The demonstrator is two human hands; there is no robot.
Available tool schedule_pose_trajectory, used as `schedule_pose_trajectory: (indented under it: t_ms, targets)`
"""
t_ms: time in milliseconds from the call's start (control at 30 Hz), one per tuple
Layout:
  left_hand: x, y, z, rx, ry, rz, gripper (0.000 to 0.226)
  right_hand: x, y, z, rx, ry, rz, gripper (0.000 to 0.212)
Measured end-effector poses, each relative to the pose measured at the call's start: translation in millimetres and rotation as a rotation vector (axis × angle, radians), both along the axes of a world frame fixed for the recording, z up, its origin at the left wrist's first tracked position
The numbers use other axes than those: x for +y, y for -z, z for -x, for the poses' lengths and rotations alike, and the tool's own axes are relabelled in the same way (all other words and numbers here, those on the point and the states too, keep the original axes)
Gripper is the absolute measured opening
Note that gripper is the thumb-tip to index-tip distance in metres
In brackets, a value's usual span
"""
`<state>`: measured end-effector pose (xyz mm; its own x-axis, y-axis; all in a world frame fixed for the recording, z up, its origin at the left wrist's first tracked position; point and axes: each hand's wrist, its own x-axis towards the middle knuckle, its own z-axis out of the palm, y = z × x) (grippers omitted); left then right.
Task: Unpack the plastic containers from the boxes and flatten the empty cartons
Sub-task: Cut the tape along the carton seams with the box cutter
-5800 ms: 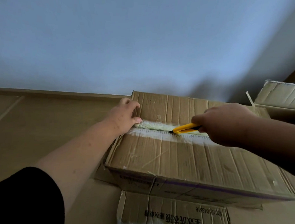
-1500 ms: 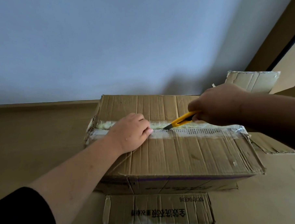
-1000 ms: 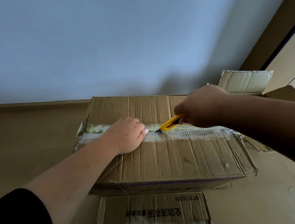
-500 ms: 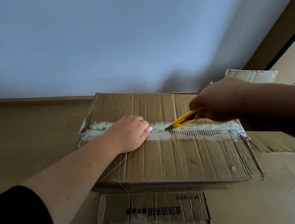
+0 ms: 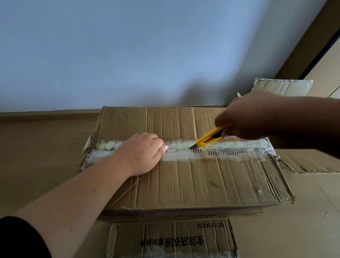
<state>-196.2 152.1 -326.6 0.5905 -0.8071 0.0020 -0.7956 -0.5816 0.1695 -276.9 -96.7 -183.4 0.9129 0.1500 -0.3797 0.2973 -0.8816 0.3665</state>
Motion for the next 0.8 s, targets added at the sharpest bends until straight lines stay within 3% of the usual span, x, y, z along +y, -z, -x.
schedule_pose_trajectory:
  t_ms: [167, 333, 800]
  targets:
    - [3.2, 5.6, -4.4, 0.002, -0.003, 0.018, 0.049, -14.2, 2.6, 8.3, -0.031, -0.004, 0.084, 0.022]
    - [3.2, 10.3, -7.0, -0.016, 0.016, 0.037, 0.063, -24.6, 10.7, 16.2, -0.035, 0.02, 0.08, 0.022]
    - [5.2, 10.7, -3.1, -0.013, 0.012, 0.016, 0.052, -60.3, -8.8, 37.3, 0.046, 0.081, 0.167, 0.021]
